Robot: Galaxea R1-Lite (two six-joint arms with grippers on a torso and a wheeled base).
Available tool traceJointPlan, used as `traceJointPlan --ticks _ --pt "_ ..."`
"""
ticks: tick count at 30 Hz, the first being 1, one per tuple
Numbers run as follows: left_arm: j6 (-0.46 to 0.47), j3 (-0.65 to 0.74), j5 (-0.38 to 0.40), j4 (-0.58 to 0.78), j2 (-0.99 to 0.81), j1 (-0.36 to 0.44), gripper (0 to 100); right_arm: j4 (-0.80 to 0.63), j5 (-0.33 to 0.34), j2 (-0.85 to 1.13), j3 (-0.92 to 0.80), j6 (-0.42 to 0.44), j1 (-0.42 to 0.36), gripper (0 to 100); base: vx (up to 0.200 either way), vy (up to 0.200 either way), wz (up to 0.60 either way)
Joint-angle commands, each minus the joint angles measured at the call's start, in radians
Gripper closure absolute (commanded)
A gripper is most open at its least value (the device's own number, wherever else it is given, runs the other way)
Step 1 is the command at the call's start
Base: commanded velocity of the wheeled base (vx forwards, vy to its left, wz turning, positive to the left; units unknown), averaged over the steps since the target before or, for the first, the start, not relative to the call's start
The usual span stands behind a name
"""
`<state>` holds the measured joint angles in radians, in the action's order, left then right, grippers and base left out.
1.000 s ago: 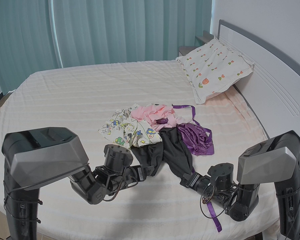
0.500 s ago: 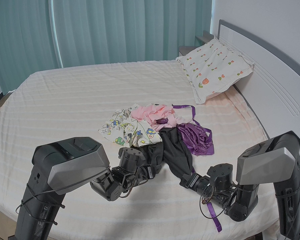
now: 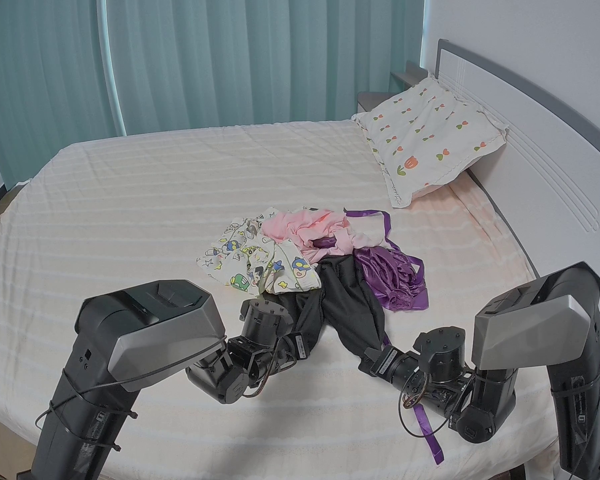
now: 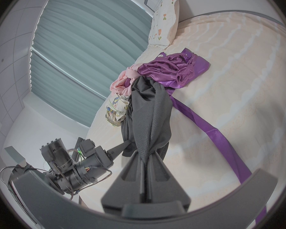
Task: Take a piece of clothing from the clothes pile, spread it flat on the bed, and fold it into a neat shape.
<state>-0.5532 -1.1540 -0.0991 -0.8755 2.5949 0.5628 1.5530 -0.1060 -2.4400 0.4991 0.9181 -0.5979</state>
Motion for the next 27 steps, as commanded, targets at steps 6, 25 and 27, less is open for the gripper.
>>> traceJointPlan --ticks 6,25,27 --pt "-0.142 0.310 -0.030 -0.103 -0.311 0.012 100 0.012 -0.001 0.107 0.002 0.004 -0.019 100 0.000 0.000 0.00" --pt "-0.062 0.505 -0.140 -0.148 -0.963 0.022 100 -0.045 0.072 0.673 0.101 -0.193 0.033 100 0.000 0.000 0.00" --pt "-0.062 0.540 -0.148 -0.151 -0.967 0.014 100 -0.040 0.074 0.650 0.058 -0.189 0.035 100 0.000 0.000 0.00"
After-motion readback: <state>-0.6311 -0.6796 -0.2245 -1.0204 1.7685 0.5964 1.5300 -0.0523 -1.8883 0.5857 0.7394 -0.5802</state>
